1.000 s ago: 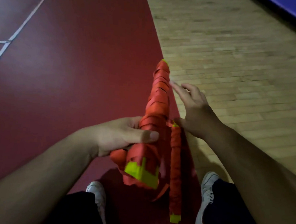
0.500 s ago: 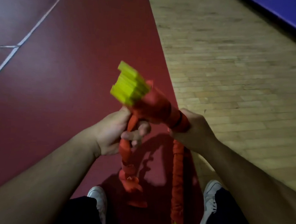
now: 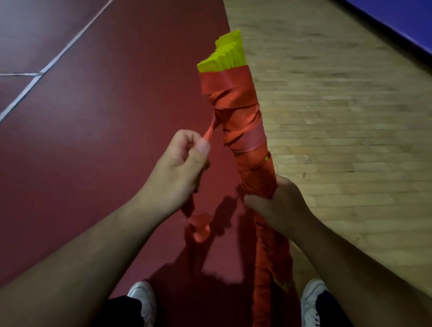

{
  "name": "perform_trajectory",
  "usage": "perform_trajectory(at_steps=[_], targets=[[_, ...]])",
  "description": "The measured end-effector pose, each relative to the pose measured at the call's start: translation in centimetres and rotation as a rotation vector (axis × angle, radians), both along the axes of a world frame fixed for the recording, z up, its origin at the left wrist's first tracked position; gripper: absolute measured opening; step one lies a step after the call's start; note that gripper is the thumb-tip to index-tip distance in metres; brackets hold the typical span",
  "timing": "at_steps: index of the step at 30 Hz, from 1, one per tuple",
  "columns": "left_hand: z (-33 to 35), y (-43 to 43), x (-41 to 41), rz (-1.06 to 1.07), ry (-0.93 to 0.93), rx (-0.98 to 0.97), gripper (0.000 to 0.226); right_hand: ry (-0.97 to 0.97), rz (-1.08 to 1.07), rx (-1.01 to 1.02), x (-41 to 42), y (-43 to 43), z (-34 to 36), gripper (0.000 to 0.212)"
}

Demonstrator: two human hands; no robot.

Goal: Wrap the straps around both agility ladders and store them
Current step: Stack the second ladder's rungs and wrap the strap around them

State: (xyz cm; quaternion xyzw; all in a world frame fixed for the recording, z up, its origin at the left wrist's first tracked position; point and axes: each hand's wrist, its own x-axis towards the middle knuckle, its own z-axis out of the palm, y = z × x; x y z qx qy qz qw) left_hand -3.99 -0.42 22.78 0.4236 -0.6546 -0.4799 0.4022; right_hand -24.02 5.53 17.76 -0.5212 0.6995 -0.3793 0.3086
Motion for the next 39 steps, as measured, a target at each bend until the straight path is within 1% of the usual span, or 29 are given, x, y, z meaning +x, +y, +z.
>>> perform_trajectory(at_steps=[2,4,6,7,8,12,14,16,18,20,22,23,25,26,28,30,31,32,34,35,37,39], targets=[[-0.1,-0.6,0.5,-0.024,-0.074,-0.1,0.025,0.004,0.008,0.009,-0.1,0.0,0.2,0.025],[-0.4,-1.5,1.2,0.018,-0.228,-0.233,0.022,0.013,0.016,0.008,-0.2,0.2,0.6,0.029],[-0.3,-1.9,1.5,0.084,-0.331,-0.273,0.019,0.025,0.005,-0.005,-0.3,0.3,0.9,0.028],[-0.1,-2.0,1.5,0.103,-0.333,-0.252,0.018,0.033,-0.001,-0.012,-0.3,0.3,1.1,0.027],[-0.1,-2.0,1.4,0.109,-0.302,-0.201,0.018,0.037,-0.008,-0.017,-0.3,0.3,1.3,0.027],[2.1,-1.0,0.0,0.053,-0.018,0.051,0.028,0.014,-0.094,-0.007,0.1,0.8,3.0,0.018],[3.7,-0.5,-0.7,0.053,0.05,0.102,0.03,0.033,-0.107,-0.02,0.4,1.2,4.3,0.021],[5.7,-0.1,-0.8,0.07,0.051,0.04,0.021,0.094,-0.128,-0.06,0.6,1.5,6.1,0.022],[7.9,-0.2,-0.4,0.079,-0.037,-0.121,0.015,0.168,-0.188,-0.133,0.7,1.5,8.2,0.021],[10.5,-0.4,0.1,0.078,-0.128,-0.274,0.014,0.184,-0.244,-0.217,0.8,1.5,10.8,0.023],[13.6,0.1,0.3,0.101,-0.13,-0.338,0.018,0.198,-0.277,-0.288,1.0,1.7,13.6,0.027],[15.0,0.4,0.2,0.099,-0.088,-0.3,0.022,0.22,-0.285,-0.311,1.2,1.6,14.8,0.03],[17.5,1.3,-0.4,0.056,0.059,-0.171,0.028,0.27,-0.307,-0.35,1.6,1.6,17.3,0.035],[18.9,2.1,-0.5,0.05,0.123,-0.143,0.029,0.286,-0.313,-0.374,1.8,2.0,18.6,0.037],[21.3,3.8,-0.7,0.062,0.2,-0.156,0.025,0.292,-0.314,-0.414,2.2,3.0,20.9,0.039],[22.6,5.0,-0.6,0.024,0.244,-0.179,0.019,0.286,-0.3,-0.444,2.6,3.6,22.2,0.043],[23.0,5.4,-0.5,-0.003,0.234,-0.21,0.025,0.303,-0.288,-0.451,2.8,4.0,22.6,0.047],[23.4,6.0,-0.4,-0.01,0.192,-0.262,0.036,0.334,-0.269,-0.455,3.0,4.5,23.0,0.052],[24.1,7.2,-0.5,0.084,0.083,-0.355,0.058,0.379,-0.201,-0.452,3.4,5.7,23.3,0.06],[24.5,7.7,-0.7,0.155,0.046,-0.37,0.065,0.396,-0.162,-0.463,3.5,6.2,23.2,0.062],[25.0,8.4,-1.0,0.247,0.034,-0.342,0.072,0.471,-0.102,-0.517,3.6,6.9,23.0,0.066],[25.4,9.1,-1.5,0.279,0.052,-0.33,0.072,0.567,-0.112,-0.569,3.9,7.7,22.9,0.067]])
